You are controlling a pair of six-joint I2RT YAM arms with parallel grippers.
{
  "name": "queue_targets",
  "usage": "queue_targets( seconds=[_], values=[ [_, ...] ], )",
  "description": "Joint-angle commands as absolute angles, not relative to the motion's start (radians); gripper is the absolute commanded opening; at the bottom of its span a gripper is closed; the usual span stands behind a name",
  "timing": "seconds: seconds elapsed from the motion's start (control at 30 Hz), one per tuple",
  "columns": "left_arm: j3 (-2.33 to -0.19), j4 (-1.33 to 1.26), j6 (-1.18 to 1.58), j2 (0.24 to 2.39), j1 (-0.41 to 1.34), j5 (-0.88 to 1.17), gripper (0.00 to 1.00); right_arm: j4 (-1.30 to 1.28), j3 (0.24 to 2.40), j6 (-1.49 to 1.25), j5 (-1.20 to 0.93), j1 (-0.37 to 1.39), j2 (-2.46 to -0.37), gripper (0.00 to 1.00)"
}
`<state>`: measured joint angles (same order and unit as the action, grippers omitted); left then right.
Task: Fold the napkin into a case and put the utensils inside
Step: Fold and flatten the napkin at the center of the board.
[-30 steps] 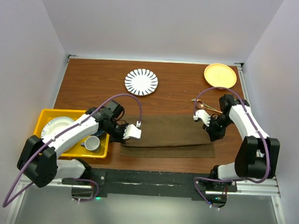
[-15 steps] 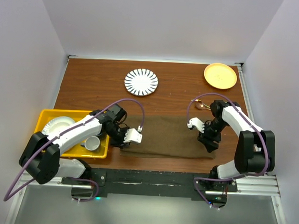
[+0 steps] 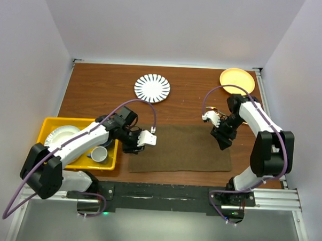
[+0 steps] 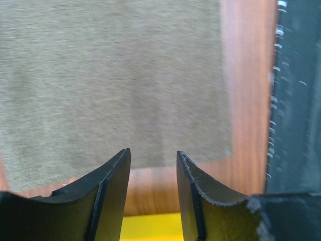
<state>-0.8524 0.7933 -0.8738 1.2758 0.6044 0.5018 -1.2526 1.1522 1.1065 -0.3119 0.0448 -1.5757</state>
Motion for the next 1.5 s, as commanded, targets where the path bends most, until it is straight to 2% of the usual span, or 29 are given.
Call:
queue_targets(
  seconds=[0.0,0.1,0.17,0.27,0.37,0.5,0.57,0.87,1.0,1.47],
  values=[
    [-0.819,0.646,-0.811,1.324,0.609,0.462,0.45,-1.122,1.155,0.991,-0.281,0.041,-1.623,0.57],
    [-0.801,0.609,-0.819,1.361,0.611,0.445,0.4,-1.076,1.135,0.971,-0.27,0.043,-1.658,0.55],
    [-0.798,0.597,-0.819,1.39,0.611,0.433,0.32,-1.046,1.123,0.957,-0.265,0.043,-1.68,0.54],
    [-0.805,0.588,-0.812,1.385,0.598,0.414,0.28,-1.052,1.137,0.95,-0.291,0.043,-1.684,0.5],
    [-0.874,0.594,-0.741,1.377,0.505,0.463,0.32,-1.078,1.188,0.913,-0.327,0.035,-1.663,0.46],
    [-1.015,0.672,-0.628,1.43,0.315,0.572,0.45,-1.163,1.339,0.867,-0.412,-0.114,-1.692,0.47],
    [-1.04,0.66,-0.58,1.433,0.275,0.581,0.47,-1.196,1.42,0.83,-0.463,-0.167,-1.738,0.48],
    [-1.0,0.549,-0.319,1.459,0.275,0.474,0.49,-1.013,1.351,0.625,-0.397,-0.215,-1.738,0.5],
    [-0.98,0.534,-0.267,1.465,0.275,0.459,0.57,-0.999,1.339,0.611,-0.382,-0.215,-1.77,0.5],
    [-0.933,0.463,-0.157,1.502,0.314,0.359,0.58,-0.928,1.307,0.572,-0.367,-0.215,-1.855,0.5]
  ],
)
